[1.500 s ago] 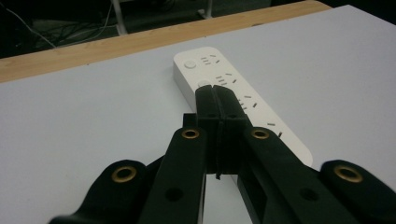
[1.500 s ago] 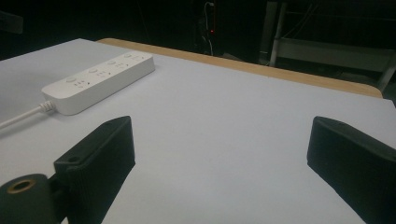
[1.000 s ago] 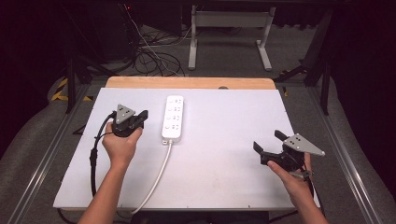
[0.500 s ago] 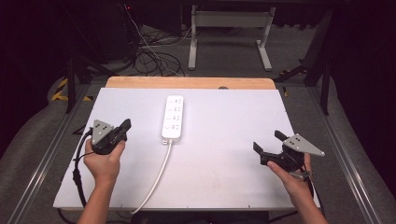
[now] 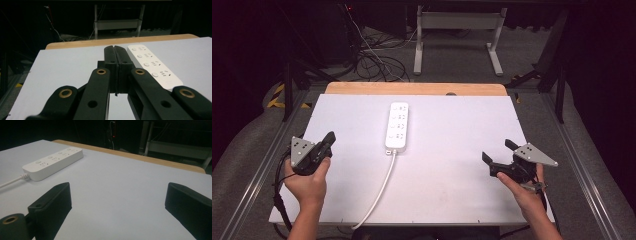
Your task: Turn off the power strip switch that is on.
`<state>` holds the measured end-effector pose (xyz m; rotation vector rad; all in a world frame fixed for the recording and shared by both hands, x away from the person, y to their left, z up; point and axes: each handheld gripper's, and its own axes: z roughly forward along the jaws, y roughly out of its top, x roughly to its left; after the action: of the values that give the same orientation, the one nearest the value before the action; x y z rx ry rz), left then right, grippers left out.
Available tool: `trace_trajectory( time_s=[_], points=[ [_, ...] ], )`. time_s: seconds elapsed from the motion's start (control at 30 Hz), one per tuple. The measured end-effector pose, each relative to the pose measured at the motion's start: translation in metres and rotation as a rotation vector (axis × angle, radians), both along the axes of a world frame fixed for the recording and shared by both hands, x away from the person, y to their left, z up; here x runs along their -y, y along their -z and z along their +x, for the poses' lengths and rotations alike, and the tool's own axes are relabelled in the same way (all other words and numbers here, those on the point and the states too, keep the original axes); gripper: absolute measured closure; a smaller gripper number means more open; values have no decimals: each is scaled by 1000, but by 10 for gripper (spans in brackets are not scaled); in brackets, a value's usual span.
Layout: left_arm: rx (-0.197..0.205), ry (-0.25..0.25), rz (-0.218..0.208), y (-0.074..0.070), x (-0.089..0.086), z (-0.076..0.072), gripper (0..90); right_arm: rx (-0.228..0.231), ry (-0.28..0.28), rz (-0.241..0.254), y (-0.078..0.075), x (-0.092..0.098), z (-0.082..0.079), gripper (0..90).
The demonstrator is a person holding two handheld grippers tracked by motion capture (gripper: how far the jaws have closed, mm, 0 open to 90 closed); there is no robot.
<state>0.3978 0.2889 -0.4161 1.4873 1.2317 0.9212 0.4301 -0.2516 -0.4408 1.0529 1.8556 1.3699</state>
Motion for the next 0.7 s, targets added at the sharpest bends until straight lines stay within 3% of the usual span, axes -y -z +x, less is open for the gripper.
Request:
trace_trajectory(
  time_s=[0.17, 0.43, 0.6, 0.7],
  points=[
    [5, 1, 0, 1, 2, 3, 862, -1, 6, 5, 0, 1, -1, 73],
    [20, -2, -18, 4, 3, 6, 698, -3, 8, 5, 0, 2, -1, 74],
    [43, -28, -34, 5, 2, 9, 498, -4, 7, 1, 0, 2, -1, 75],
    [54, -46, -45, 7, 2, 11, 441, -3, 6, -2, 0, 2, -1, 75]
  ],
)
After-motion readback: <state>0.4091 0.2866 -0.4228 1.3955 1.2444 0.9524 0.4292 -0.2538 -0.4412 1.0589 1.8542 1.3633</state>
